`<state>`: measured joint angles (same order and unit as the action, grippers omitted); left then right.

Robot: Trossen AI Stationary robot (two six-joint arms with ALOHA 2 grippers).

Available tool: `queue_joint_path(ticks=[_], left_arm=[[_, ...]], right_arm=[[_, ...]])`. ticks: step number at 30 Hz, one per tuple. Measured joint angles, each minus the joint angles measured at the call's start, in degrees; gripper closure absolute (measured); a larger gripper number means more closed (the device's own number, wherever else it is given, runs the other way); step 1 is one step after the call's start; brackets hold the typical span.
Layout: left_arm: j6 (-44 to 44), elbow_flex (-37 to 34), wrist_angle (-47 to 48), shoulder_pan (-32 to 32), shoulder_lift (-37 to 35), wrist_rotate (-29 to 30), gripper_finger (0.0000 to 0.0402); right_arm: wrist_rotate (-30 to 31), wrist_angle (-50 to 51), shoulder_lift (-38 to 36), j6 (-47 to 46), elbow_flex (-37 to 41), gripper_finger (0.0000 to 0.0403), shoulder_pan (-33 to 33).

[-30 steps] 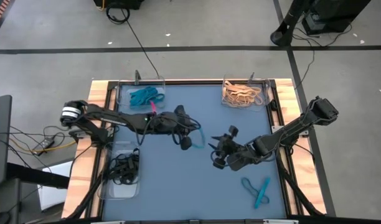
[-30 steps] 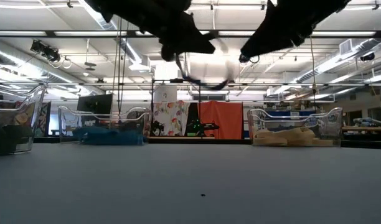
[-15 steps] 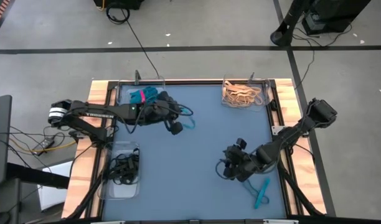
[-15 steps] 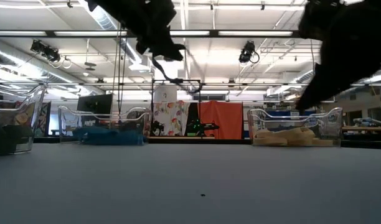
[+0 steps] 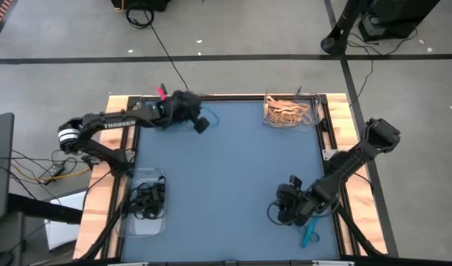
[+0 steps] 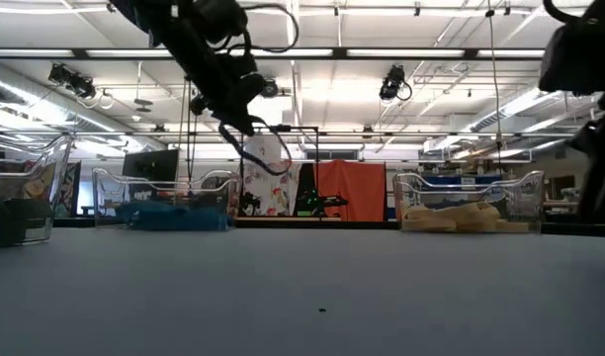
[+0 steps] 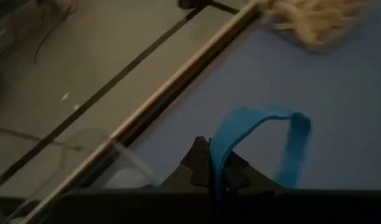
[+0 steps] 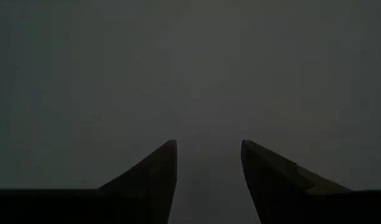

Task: Sort rubber bands into baskets
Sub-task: Put the blue rubber band into the top left transparent bin

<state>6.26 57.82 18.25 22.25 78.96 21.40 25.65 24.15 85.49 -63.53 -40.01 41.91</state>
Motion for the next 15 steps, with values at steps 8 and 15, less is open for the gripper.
queue_joint_path(ticks=[8, 15], left_arm=[[2.6, 0.0, 1.04, 9.83, 0.0, -4.39, 0.0401], [3.41, 0.0, 6.13, 16.98, 0.0, -2.34, 0.0398]], right_arm=[[-1.66, 0.05, 0.0, -5.72, 1.65, 0.0213, 3.42], [-2.93, 0.04, 0.0, -11.23, 3.5, 0.0215, 5.4]])
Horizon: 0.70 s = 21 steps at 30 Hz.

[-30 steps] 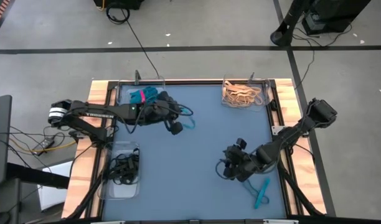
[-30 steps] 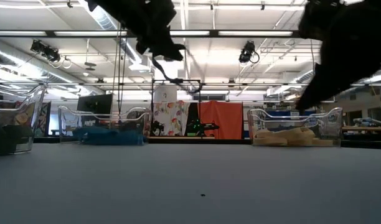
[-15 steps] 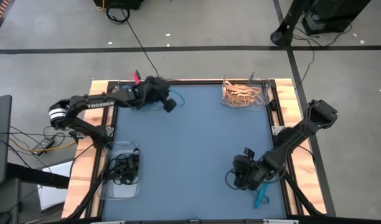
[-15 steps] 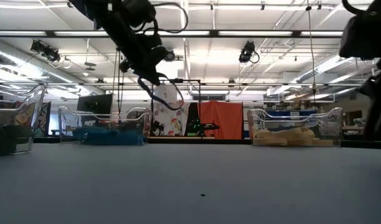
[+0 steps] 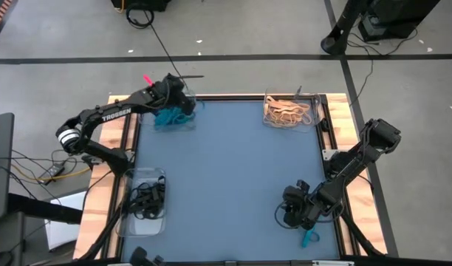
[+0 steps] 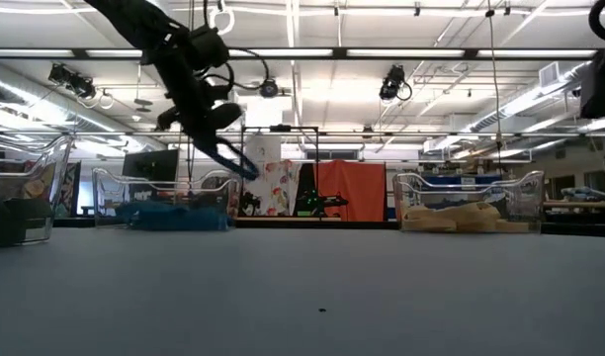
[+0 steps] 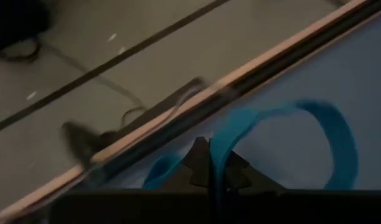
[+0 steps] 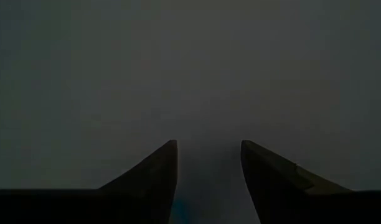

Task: Sort rubber bands into baskets
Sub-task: Put the blue rubber band into the top left transparent bin

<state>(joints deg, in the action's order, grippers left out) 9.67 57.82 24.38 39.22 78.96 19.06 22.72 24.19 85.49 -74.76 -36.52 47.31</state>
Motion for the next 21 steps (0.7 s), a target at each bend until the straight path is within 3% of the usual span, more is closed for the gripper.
queue_joint_path(ticks=[14, 21], left_arm=[[1.14, 0.0, 17.24, 6.35, 0.02, 3.53, 0.0389], [1.03, 0.0, 16.73, 6.62, 0.04, 3.85, 0.0331]], right_arm=[[-0.36, -0.11, 0.0, -2.67, 0.31, 0.0216, 1.31], [-2.86, -0.16, -0.02, -3.25, 0.31, 0.0206, 1.29]])
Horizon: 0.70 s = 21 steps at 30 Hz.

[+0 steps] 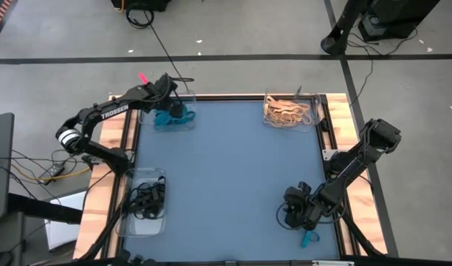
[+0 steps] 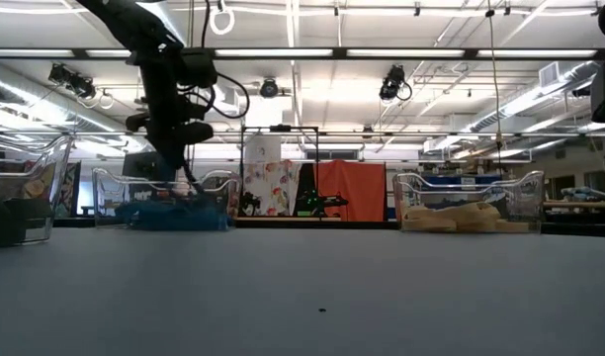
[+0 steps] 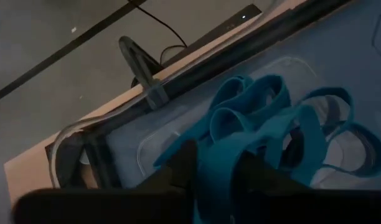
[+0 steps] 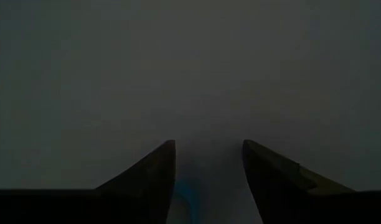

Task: Sort rubber bands into baskets
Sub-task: Put the blue rubber band into the top left transparent bin

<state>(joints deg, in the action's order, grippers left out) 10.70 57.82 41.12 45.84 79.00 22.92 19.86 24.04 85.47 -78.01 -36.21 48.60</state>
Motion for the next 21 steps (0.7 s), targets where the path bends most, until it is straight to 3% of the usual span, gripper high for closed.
queue_joint_path(ticks=[6, 10, 16, 21], left_arm=[[-0.03, 0.0, -1.14, -0.02, 0.0, 0.18, 0.0232], [-1.2, 0.0, -0.96, -0.02, -0.19, 0.74, 0.0189], [-1.47, 0.0, -1.67, -0.79, -4.33, 0.68, 0.0177], [-2.83, 0.02, -2.11, -5.1, -9.62, -3.85, 0.0177]], right_arm=[[-0.78, -0.01, -0.02, 0.17, 0.0, 0.0195, -0.06], [-3.43, 0.04, -0.1, 2.89, -0.15, 0.0195, -0.13], [-10.53, 0.23, -2.06, 5.52, -0.12, 0.0196, -1.85], [-19.64, 1.17, -5.55, 6.47, -0.07, 0.0199, -3.08]])
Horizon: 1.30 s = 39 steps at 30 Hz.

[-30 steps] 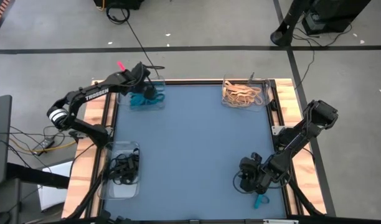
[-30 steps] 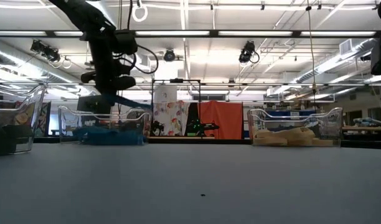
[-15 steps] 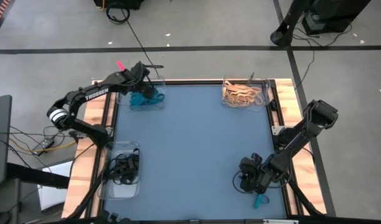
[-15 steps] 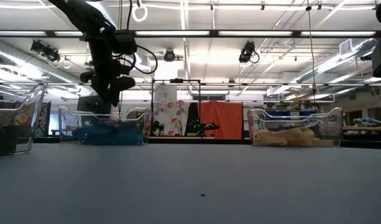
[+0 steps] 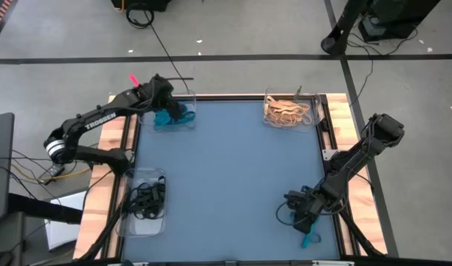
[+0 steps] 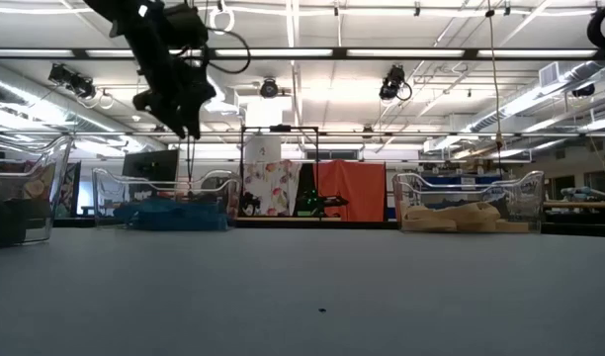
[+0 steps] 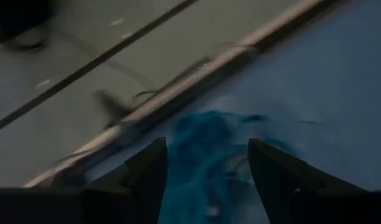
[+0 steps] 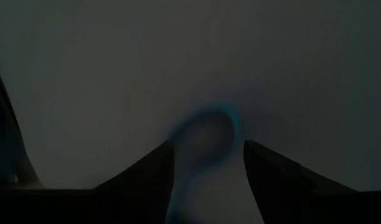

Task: Sort rubber bands into baskets
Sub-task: Put the blue rubber band into the top left transparent bin

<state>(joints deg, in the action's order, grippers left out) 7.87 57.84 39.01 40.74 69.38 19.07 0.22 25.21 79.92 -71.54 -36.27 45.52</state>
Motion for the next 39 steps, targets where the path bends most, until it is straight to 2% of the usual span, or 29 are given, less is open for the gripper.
queue_joint_path(ticks=[4, 7, 11, 15, 24, 27, 29, 32, 34, 39], left_arm=[[-0.07, -2.78, -4.62, -5.27, -3.29, -7.45, 0.0177], [2.65, -6.8, -10.3, -10.07, -5.3, -11.02, 0.0177], [4.74, -12.65, -19.36, -17.88, -5.77, -11.69, 0.0177], [0.76, -16.83, -24.37, -23.89, -5.27, -12.8, 0.0177], [4.15, -20.61, -29.67, -32.62, -5.31, -13.89, 0.0177], [4.68, -20.61, -33.48, -35.05, -5.31, -13.78, 0.0177], [4.48, -20.61, -35.97, -36.44, -5.31, -13.77, 0.0177], [3.36, -20.61, -37.73, -37.93, -4.9, -13.8, 0.0177], [3.03, -20.61, -37.89, -38.78, -4.24, -13.91, 0.0177], [3.27, -20.6, -41.81, -40.79, -0.55, -16.4, 0.0177]], right_arm=[[-6.29, 4.34, -1.47, -0.58, 0.0, 0.0207, 0.33], [-6.05, 6.08, -1.88, -2.45, 0.02, 0.0215, 0.67], [-4.8, 2.02, -1.22, -4.36, 0.02, 0.0224, 1.27], [-4.1, -5.67, 1.1, -4.76, 0.0, 0.023, 2.17], [-3.99, -4.3, 8.12, -6.19, -0.81, 0.0257, 2.34], [-1.13, -3.37, 7.24, -4.72, -0.92, 0.0289, 2.5], [0.86, -2.02, 6.19, -2.09, -1.93, 0.0326, 2.56], [9.99, -1.45, 5.47, 3.72, -4.34, 0.0385, 2.17], [16.48, -2.54, 5.25, 5.99, -6.31, 0.0388, 2.16], [27.55, -3.97, 5.29, 14.82, -8.84, 0.0392, -0.84]])
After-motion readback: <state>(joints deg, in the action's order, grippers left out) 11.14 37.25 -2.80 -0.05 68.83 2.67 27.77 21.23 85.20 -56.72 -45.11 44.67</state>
